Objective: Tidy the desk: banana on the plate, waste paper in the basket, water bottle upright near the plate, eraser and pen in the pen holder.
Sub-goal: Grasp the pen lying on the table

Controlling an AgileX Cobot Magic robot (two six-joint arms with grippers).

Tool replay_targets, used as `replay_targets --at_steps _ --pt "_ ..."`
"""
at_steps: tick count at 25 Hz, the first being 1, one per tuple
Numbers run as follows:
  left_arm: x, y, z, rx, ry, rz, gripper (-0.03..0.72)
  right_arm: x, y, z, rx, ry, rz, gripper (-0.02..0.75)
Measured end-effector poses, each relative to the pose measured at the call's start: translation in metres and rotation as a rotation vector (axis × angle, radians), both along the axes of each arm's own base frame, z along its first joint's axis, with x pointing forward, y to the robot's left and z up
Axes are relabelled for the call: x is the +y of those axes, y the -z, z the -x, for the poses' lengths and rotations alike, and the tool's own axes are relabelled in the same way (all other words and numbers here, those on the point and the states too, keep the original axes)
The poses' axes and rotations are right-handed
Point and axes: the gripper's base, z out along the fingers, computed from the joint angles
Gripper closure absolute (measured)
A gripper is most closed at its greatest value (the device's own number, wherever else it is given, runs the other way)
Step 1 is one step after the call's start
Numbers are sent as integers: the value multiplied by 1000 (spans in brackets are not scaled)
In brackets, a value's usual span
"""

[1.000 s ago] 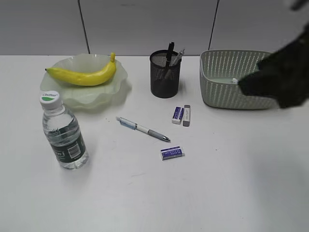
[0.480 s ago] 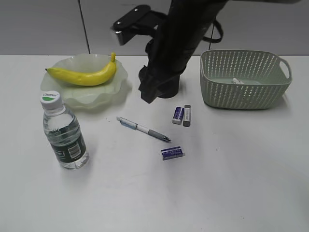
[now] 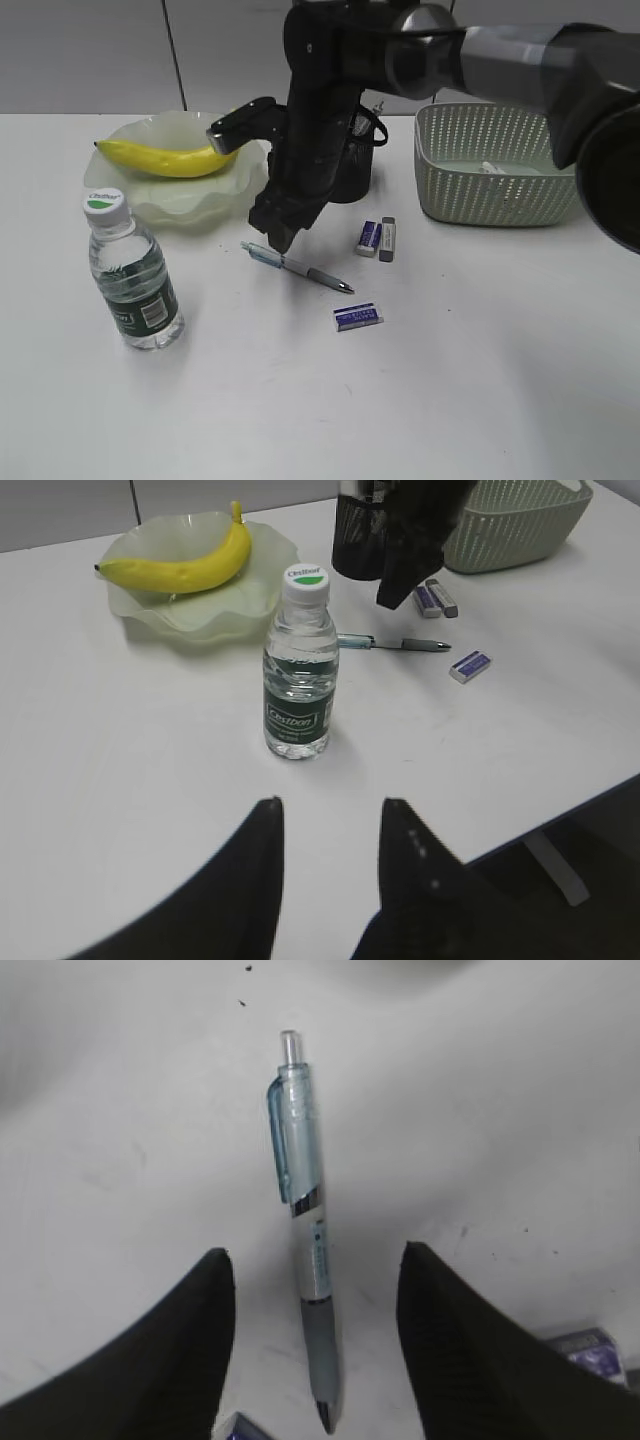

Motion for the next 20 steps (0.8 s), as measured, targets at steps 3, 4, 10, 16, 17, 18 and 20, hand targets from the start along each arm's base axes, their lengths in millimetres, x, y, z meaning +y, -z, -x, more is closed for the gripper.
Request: replay_targets --at_steps 3,4,10,16,17,18,20 --pt "0 0 0 0 0 0 446 1 21 -2 30 3 26 314" --pt "0 0 0 0 0 0 446 1 27 -2 41 3 35 314" --pt "0 0 0 0 0 0 446 1 52 -2 76 2 67 315" --pt "0 0 0 0 0 0 446 1 58 -2 82 2 71 563" --pt "0 0 0 0 0 0 446 1 57 -3 81 1 71 635" --pt "0 0 0 0 0 0 446 2 56 -3 88 -1 76 630" --pt "0 0 0 0 0 0 446 2 49 -2 110 -8 90 630"
